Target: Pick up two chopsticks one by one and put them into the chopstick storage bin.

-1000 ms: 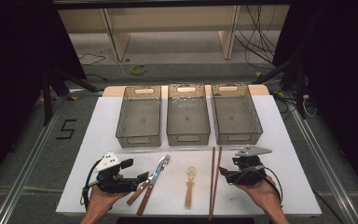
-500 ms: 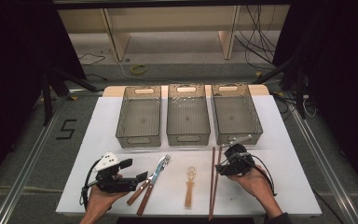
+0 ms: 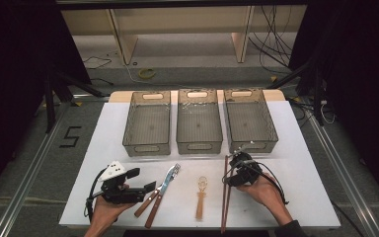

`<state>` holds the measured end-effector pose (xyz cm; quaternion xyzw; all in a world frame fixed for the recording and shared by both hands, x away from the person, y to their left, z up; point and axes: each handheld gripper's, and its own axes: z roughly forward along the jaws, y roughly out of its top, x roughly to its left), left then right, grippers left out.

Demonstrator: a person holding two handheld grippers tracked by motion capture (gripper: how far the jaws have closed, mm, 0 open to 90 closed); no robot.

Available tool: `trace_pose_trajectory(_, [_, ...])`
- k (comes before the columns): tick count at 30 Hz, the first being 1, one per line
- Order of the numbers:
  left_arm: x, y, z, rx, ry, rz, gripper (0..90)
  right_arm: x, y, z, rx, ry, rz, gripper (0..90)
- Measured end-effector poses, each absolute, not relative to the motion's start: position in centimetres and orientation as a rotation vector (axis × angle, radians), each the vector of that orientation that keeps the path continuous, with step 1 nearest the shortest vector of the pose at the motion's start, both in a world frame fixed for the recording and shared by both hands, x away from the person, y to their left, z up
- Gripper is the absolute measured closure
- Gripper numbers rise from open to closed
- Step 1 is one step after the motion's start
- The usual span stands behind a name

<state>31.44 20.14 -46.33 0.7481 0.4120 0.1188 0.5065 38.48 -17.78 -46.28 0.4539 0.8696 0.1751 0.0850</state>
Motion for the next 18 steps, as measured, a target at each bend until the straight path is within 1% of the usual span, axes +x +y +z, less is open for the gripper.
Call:
trace_pose_trajectory(10, [31.5,20.1,-46.4,1.805,0.995,0.285,15.8,38.7,-17.0,-46.2,1.309,2.638,0.419,51.3])
trace_pose_trajectory(18, [31.5,20.2,-46.4,1.807,0.997,0.283,15.9,38.8,-16.6,-46.2,1.27,2.666,0.369,52.5])
